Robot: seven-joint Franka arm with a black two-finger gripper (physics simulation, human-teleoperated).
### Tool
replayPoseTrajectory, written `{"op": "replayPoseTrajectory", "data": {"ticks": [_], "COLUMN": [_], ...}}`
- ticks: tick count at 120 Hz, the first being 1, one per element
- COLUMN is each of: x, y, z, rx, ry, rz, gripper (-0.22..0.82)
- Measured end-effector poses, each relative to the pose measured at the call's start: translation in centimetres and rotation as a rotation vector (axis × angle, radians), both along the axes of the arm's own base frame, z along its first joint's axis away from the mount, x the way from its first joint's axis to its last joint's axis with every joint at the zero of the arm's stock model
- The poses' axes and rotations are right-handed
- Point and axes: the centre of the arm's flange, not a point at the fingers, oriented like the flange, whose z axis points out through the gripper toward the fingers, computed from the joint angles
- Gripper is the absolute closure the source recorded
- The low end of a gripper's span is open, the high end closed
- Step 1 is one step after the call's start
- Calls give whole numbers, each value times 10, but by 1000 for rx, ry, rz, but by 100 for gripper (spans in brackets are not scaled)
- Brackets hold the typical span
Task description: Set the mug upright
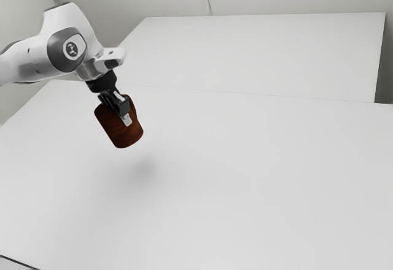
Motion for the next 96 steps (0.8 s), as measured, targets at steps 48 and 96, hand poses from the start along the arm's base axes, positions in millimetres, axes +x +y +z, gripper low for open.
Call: {"op": "replayPoseTrajectory", "data": {"ticks": [48,96], "x": [-26,-37], "y": [-29,-55], "z": [-29,-70], "rx": [55,93], "ry": [-26,3], "rz": [113,193], "gripper": [78,78]}}
